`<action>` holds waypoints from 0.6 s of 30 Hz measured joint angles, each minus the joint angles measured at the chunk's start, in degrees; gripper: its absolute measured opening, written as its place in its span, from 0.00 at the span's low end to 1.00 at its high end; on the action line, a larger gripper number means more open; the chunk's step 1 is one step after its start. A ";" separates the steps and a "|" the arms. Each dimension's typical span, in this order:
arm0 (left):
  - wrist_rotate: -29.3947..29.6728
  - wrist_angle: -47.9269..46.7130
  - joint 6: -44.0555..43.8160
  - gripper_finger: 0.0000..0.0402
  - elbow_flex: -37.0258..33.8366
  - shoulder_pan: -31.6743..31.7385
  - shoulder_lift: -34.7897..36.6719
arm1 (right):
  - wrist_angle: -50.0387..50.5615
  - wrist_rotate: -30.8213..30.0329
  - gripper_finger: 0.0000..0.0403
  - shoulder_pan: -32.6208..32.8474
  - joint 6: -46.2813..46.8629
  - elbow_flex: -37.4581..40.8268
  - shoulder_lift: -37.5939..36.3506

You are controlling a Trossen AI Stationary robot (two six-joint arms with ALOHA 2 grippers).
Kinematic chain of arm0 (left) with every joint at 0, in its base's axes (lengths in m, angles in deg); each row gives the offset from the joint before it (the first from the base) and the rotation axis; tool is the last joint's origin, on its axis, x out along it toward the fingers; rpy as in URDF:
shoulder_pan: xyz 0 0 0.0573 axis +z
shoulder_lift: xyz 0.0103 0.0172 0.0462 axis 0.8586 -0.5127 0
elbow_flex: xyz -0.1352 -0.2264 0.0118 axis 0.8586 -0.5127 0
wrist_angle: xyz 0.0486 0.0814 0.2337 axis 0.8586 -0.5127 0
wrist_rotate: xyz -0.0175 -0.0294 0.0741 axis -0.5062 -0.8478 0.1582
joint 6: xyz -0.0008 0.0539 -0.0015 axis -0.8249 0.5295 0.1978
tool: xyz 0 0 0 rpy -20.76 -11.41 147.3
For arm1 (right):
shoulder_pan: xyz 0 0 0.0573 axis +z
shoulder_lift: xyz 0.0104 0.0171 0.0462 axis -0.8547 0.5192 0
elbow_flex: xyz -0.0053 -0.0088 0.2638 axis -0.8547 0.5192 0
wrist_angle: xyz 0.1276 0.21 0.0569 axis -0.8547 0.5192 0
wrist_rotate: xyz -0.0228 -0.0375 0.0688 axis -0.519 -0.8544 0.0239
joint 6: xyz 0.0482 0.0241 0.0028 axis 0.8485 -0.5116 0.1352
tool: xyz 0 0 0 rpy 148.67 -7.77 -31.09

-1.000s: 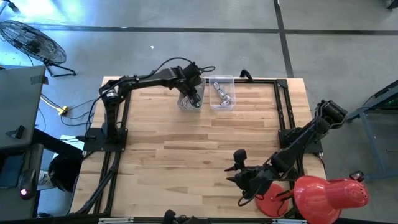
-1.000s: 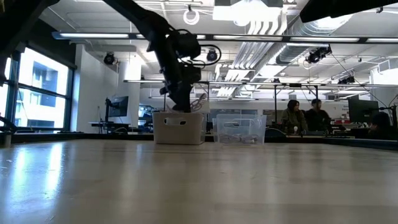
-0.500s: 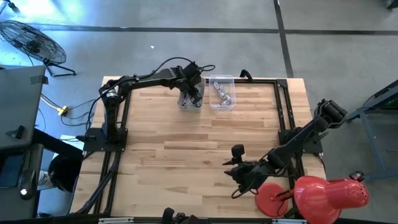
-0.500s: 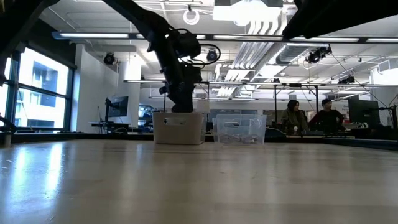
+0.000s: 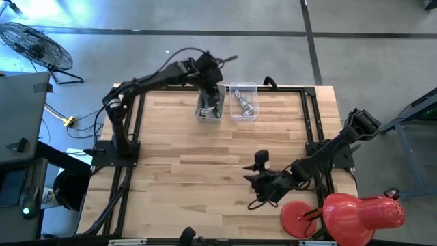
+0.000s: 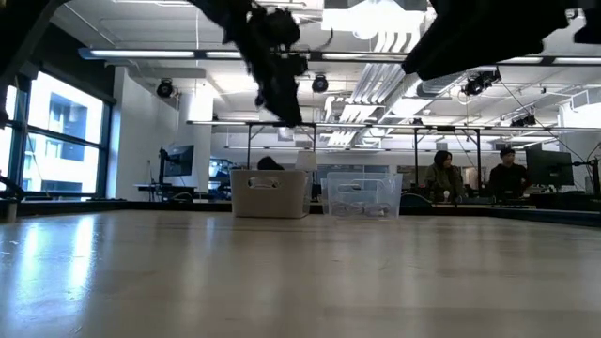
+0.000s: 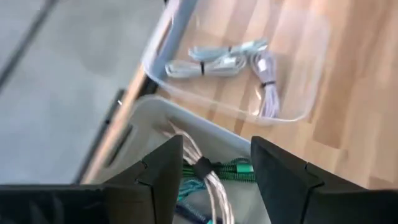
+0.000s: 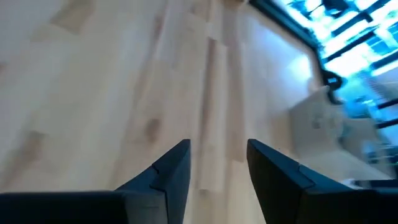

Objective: Pick & Place USB Port
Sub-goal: Return to Home Position

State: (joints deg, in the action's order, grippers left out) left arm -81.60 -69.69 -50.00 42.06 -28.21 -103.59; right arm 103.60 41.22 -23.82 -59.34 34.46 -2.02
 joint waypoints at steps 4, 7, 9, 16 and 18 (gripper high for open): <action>2.99 -8.35 5.42 0.46 8.58 -1.82 3.06 | -0.45 -5.34 0.37 -1.25 -4.07 0.00 -0.49; 8.87 -15.82 11.00 0.42 15.56 -4.34 5.41 | -1.52 -6.91 0.35 -2.66 -8.22 0.00 -2.65; 13.09 -21.07 14.82 0.35 19.82 -6.54 6.72 | -2.46 -7.18 0.31 -3.48 -10.71 -0.36 -4.53; 22.60 -31.82 18.79 0.03 28.42 -14.46 11.25 | -2.59 -11.29 0.03 -3.71 -17.70 -4.73 -13.37; 25.64 -32.70 18.86 0.03 28.49 -16.40 12.93 | -2.64 -11.83 0.04 -3.64 -17.73 -6.23 -15.98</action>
State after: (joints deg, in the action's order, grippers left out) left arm -55.97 -102.39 -31.14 70.55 -44.61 -90.66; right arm 100.96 29.39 -27.46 -77.07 28.23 -18.00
